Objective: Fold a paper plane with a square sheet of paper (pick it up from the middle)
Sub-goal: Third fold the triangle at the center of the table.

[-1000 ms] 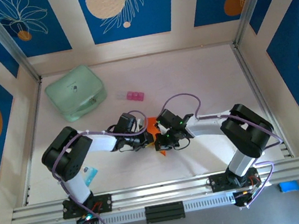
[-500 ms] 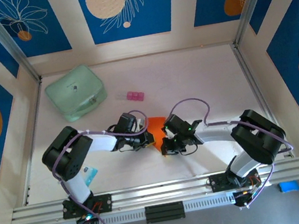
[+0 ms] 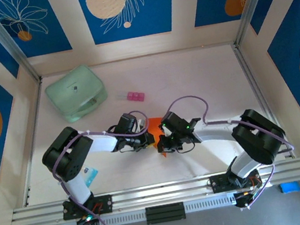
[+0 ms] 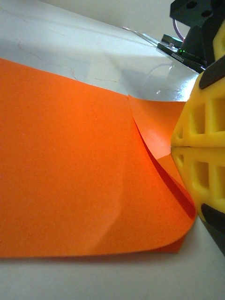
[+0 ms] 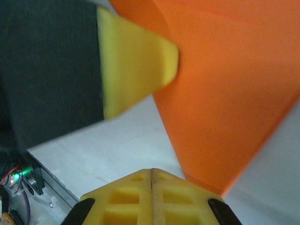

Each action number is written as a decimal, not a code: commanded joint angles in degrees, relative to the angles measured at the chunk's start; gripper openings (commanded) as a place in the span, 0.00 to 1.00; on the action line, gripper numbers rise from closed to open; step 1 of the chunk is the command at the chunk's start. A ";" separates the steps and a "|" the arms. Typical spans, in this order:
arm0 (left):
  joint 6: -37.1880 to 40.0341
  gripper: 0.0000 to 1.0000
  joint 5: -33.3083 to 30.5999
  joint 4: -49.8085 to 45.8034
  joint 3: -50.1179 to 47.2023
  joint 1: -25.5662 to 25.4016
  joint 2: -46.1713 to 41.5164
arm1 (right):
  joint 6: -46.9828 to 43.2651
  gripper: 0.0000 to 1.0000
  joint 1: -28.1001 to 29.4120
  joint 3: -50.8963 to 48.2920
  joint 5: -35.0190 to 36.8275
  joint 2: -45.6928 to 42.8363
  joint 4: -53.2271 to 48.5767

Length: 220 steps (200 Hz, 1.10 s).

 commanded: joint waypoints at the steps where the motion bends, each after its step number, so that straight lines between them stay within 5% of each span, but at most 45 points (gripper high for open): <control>1: 0.83 0.02 -1.38 -2.62 -0.81 0.43 2.21 | 0.88 0.05 -0.56 -0.25 -2.25 3.29 0.58; 118: -0.33 0.01 -1.64 -1.34 -2.38 0.57 1.79 | 5.67 0.06 4.18 -17.07 -4.09 -5.10 9.38; 167: -0.62 0.01 -2.21 -1.60 -2.74 0.54 0.64 | 4.91 0.07 -0.10 -13.71 -5.71 -12.49 7.41; 220: 0.08 0.01 -1.56 -2.39 -1.42 0.79 1.69 | 2.97 0.06 -4.41 -4.09 -8.93 -1.85 8.37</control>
